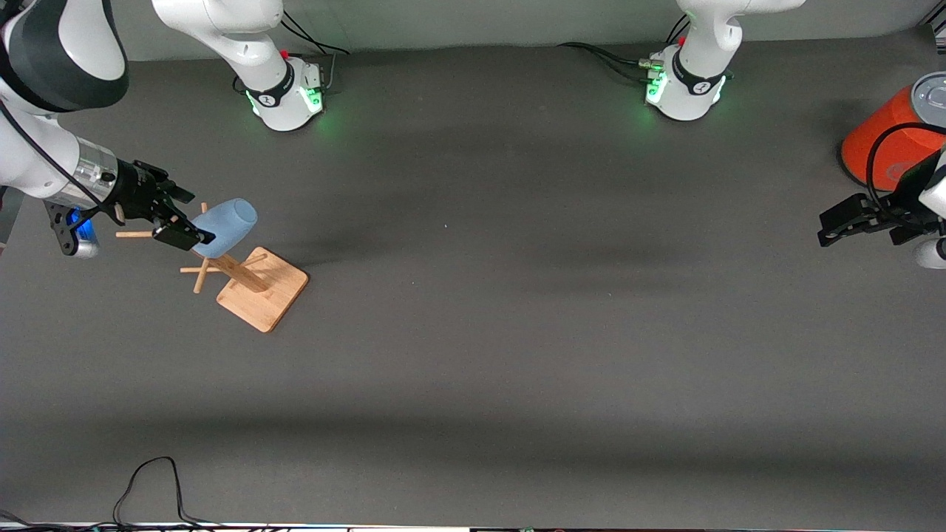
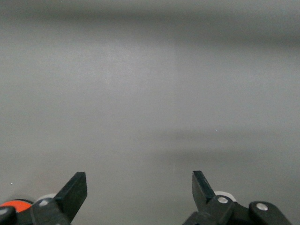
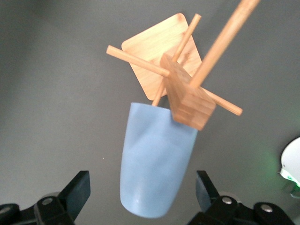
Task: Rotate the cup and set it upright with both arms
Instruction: 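Reach the right gripper to the blue cup on the mug tree and grasp it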
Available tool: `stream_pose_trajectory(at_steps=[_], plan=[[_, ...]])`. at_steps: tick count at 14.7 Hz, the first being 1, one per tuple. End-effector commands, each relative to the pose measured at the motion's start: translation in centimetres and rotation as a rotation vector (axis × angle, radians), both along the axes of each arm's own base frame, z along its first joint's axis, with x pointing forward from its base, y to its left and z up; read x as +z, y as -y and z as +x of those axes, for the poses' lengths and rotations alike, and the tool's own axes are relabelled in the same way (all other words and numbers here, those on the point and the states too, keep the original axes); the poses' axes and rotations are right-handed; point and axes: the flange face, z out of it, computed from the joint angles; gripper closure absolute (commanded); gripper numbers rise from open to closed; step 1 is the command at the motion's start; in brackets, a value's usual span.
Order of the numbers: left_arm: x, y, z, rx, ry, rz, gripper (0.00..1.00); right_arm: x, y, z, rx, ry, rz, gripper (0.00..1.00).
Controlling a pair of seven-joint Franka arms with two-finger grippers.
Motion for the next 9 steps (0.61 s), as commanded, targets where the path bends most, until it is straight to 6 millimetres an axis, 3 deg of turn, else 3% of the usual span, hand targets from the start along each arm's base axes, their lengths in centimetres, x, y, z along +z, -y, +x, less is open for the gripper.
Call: stream_pose_trajectory(at_steps=[1, 5, 9], plan=[[0.3, -0.2, -0.5, -0.005, 0.010, 0.002, 0.00, -1.6, -0.1, -0.1, -0.043, 0.023, 0.035, 0.00], [0.3, -0.2, -0.5, -0.005, 0.008, 0.003, 0.00, -5.1, -0.4, -0.8, -0.076, 0.021, 0.063, 0.00], [0.3, -0.2, -0.5, -0.005, 0.007, 0.003, 0.00, -6.0, -0.6, -0.7, -0.076, 0.011, 0.062, 0.00]])
